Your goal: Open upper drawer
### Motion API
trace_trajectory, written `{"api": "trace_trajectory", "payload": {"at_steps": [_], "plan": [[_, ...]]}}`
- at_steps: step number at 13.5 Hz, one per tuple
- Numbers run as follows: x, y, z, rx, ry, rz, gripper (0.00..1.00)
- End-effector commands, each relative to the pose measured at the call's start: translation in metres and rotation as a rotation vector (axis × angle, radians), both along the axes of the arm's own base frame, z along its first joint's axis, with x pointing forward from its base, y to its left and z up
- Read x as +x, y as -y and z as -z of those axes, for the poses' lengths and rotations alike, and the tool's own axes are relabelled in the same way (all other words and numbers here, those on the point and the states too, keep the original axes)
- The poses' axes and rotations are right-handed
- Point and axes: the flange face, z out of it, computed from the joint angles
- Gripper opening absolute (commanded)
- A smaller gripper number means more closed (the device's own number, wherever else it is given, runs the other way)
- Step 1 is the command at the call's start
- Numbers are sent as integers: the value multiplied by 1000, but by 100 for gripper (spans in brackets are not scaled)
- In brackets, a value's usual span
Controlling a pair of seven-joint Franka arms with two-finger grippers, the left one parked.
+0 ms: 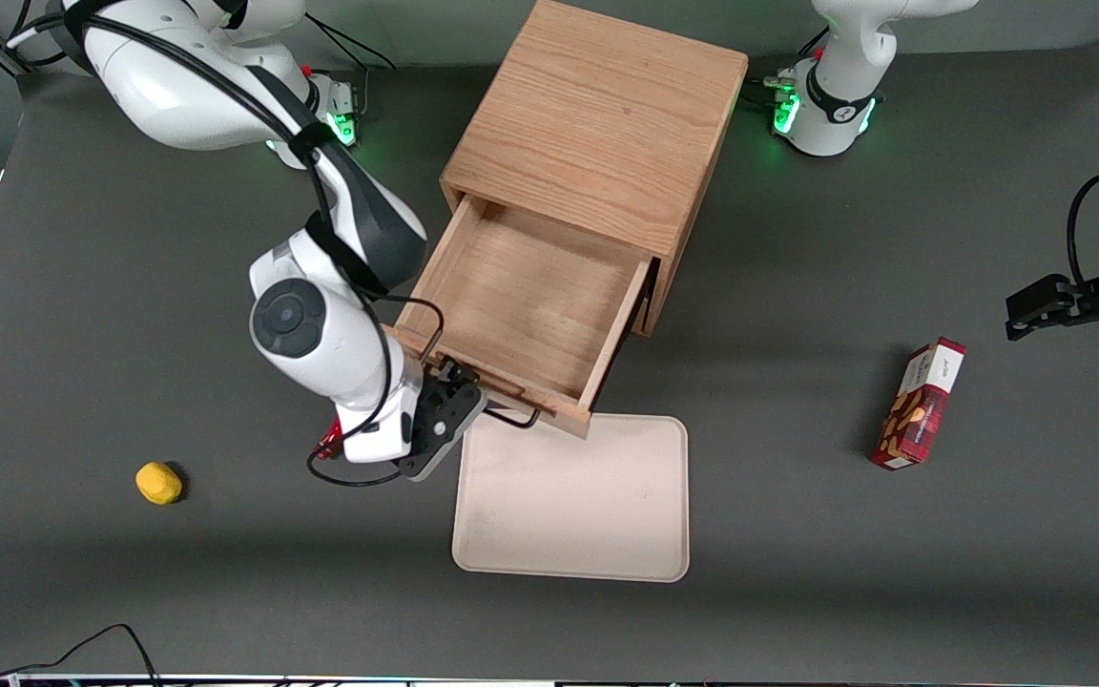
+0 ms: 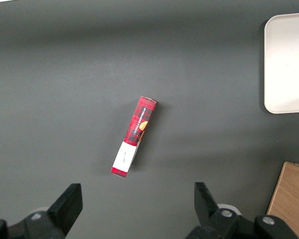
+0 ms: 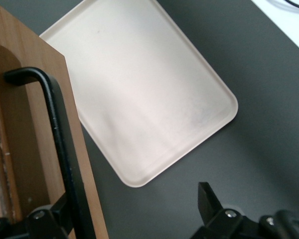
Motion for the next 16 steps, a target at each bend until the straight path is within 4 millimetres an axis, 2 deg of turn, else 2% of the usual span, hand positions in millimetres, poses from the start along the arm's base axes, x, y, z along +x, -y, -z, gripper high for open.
{"api": "trace_trajectory", "payload": {"at_steps": [1,10,12,13,15,16], "plan": [[13,11,-8,19,10,-10,100],[11,8,-31,134,-49,37,100],[13,22,-51,163,-84,55,100],[13,35,-68,187,-101,80,100],[13,77,-110,223,-88,144,100],[1,94,-128,198,-120,160,100]]}}
